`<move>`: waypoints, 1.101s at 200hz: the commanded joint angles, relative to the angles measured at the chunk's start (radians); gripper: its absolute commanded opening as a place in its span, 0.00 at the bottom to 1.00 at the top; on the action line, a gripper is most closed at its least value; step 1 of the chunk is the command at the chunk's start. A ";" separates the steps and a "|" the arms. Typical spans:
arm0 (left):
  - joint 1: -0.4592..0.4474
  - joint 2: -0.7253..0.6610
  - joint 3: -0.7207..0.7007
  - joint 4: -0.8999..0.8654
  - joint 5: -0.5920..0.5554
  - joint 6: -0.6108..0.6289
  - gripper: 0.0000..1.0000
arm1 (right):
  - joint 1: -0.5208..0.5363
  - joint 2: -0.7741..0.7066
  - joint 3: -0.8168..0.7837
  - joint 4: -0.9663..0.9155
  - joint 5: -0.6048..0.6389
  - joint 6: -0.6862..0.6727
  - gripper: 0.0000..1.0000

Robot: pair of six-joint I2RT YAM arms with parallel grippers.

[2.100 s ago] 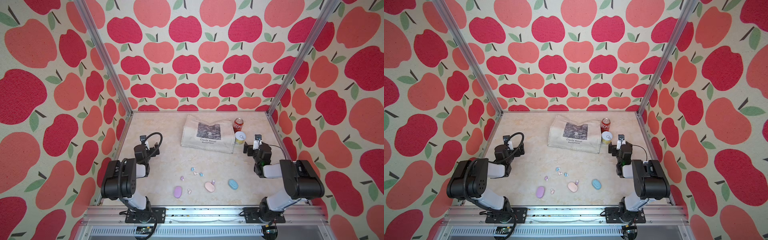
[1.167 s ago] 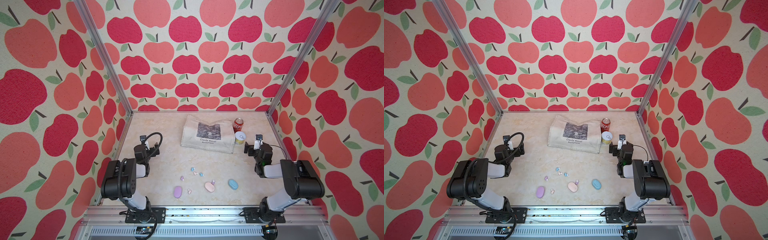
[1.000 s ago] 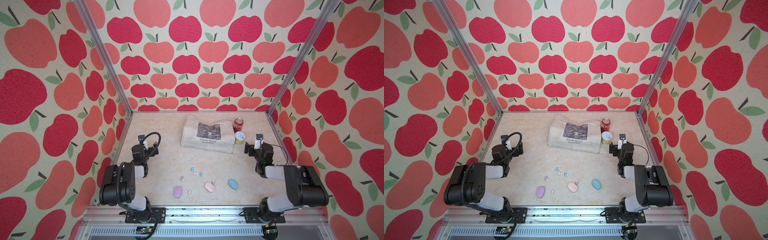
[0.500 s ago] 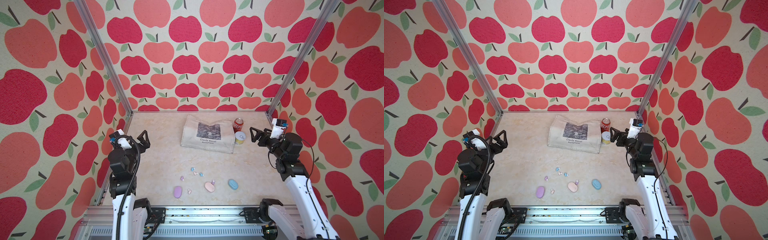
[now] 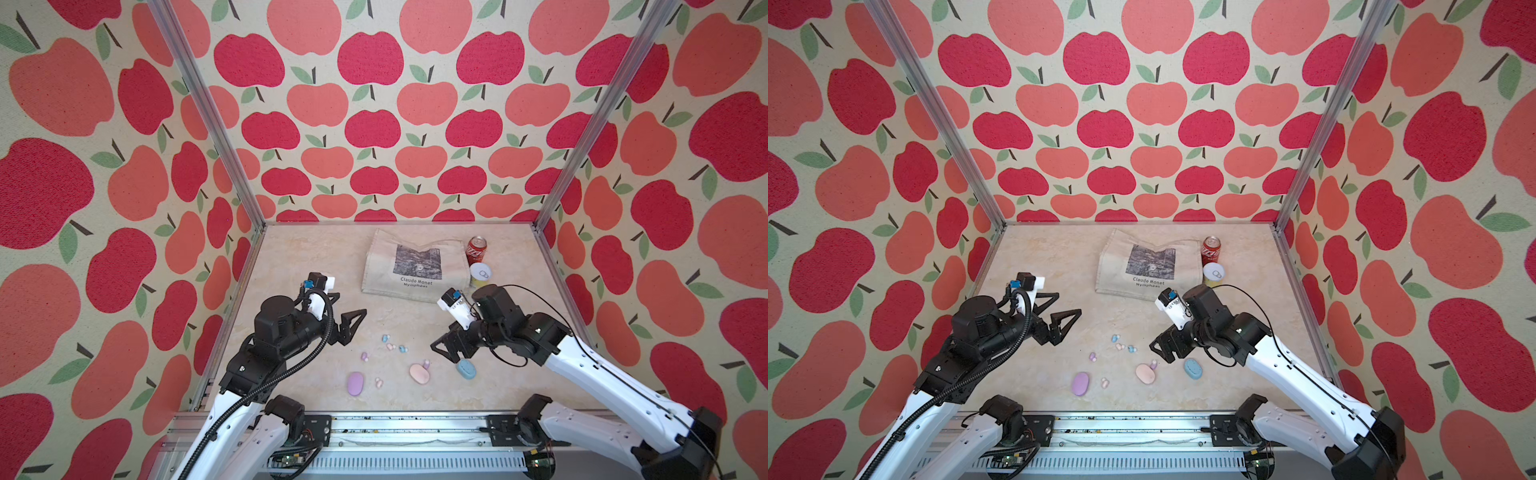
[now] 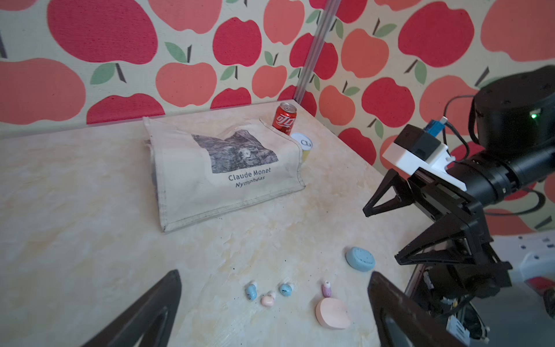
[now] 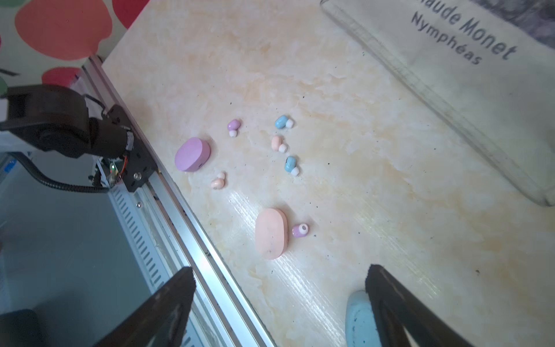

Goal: Insert wireless bluetooth earbuds into charging case
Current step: Pick up the charging case from the bottom-center of the table.

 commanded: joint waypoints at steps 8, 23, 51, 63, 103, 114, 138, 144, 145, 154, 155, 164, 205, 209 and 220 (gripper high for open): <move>-0.182 0.004 0.024 -0.110 -0.204 0.229 0.99 | 0.121 0.086 -0.015 -0.030 0.143 -0.077 0.90; -0.262 -0.004 0.030 -0.133 -0.254 0.287 0.99 | 0.178 0.155 -0.012 -0.013 0.188 -0.089 0.88; -0.339 -0.040 0.038 -0.152 -0.280 0.350 0.99 | 0.266 0.258 -0.016 0.031 0.268 -0.100 0.86; -0.351 -0.050 0.051 -0.173 -0.279 0.375 0.99 | 0.290 0.291 -0.022 0.052 0.285 -0.094 0.85; -0.369 -0.051 0.142 -0.301 -0.298 0.357 0.99 | 0.317 0.350 -0.044 0.152 0.314 -0.084 0.85; -0.371 -0.059 0.152 -0.323 -0.309 0.357 0.99 | 0.316 0.390 -0.027 0.150 0.299 -0.099 0.85; -0.376 -0.078 0.158 -0.342 -0.331 0.331 0.99 | 0.326 0.497 0.031 0.113 0.288 -0.126 0.86; -0.377 -0.078 0.159 -0.347 -0.333 0.330 0.99 | 0.331 0.520 0.044 0.105 0.289 -0.131 0.86; -0.378 -0.078 0.160 -0.348 -0.334 0.330 0.99 | 0.332 0.524 0.047 0.104 0.289 -0.132 0.86; -0.381 -0.078 0.162 -0.357 -0.339 0.329 0.99 | 0.339 0.555 0.063 0.096 0.291 -0.137 0.86; -0.381 -0.077 0.162 -0.359 -0.340 0.329 0.99 | 0.339 0.558 0.065 0.096 0.292 -0.138 0.86; -0.387 -0.075 0.166 -0.367 -0.343 0.330 0.99 | 0.339 0.581 0.075 0.092 0.300 -0.143 0.86; -0.395 -0.080 0.159 -0.367 -0.364 0.342 0.99 | 0.339 0.645 0.118 0.070 0.316 -0.155 0.83; -0.395 -0.079 0.160 -0.367 -0.364 0.345 0.99 | 0.340 0.648 0.121 0.067 0.317 -0.155 0.82; -0.395 -0.080 0.156 -0.367 -0.365 0.346 0.99 | 0.339 0.656 0.127 0.060 0.318 -0.154 0.80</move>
